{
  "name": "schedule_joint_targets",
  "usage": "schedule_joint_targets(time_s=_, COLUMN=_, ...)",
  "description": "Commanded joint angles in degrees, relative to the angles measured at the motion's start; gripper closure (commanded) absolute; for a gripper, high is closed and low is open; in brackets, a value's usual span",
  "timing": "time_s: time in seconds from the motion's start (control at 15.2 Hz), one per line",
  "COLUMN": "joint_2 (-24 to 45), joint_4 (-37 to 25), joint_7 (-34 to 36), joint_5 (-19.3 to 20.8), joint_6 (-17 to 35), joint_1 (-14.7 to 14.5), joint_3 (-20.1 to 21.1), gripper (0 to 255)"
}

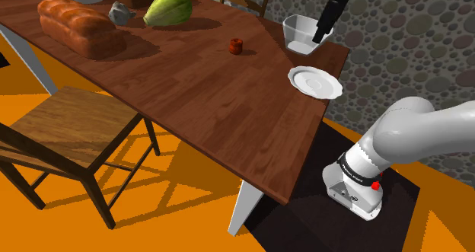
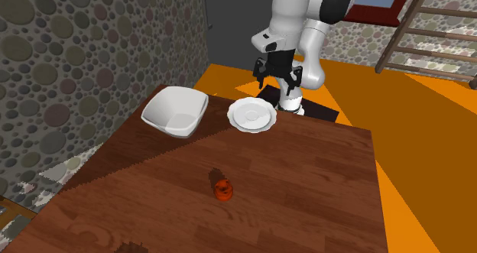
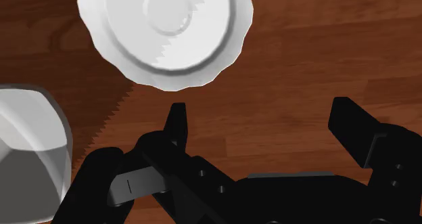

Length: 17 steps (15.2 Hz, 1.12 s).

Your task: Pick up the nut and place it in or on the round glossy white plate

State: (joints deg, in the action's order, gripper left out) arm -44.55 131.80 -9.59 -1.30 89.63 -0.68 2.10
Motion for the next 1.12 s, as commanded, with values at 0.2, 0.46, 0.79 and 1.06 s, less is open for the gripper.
schedule_joint_targets(time_s=0.2, joint_2=6.1, joint_4=-1.6, joint_7=-0.2, joint_5=0.1, joint_6=4.2, joint_1=0.1, joint_3=0.1, gripper=0)
schedule_joint_targets(time_s=0.46, joint_2=14.6, joint_4=-4.9, joint_7=-0.3, joint_5=0.4, joint_6=9.1, joint_1=0.3, joint_3=0.3, gripper=0)
schedule_joint_targets(time_s=0.79, joint_2=25.6, joint_4=-10.7, joint_7=-0.3, joint_5=0.8, joint_6=13.8, joint_1=0.4, joint_3=0.6, gripper=0)
schedule_joint_targets(time_s=1.06, joint_2=34.5, joint_4=-16.7, joint_7=-0.3, joint_5=1.3, joint_6=16.4, joint_1=0.5, joint_3=0.8, gripper=0)
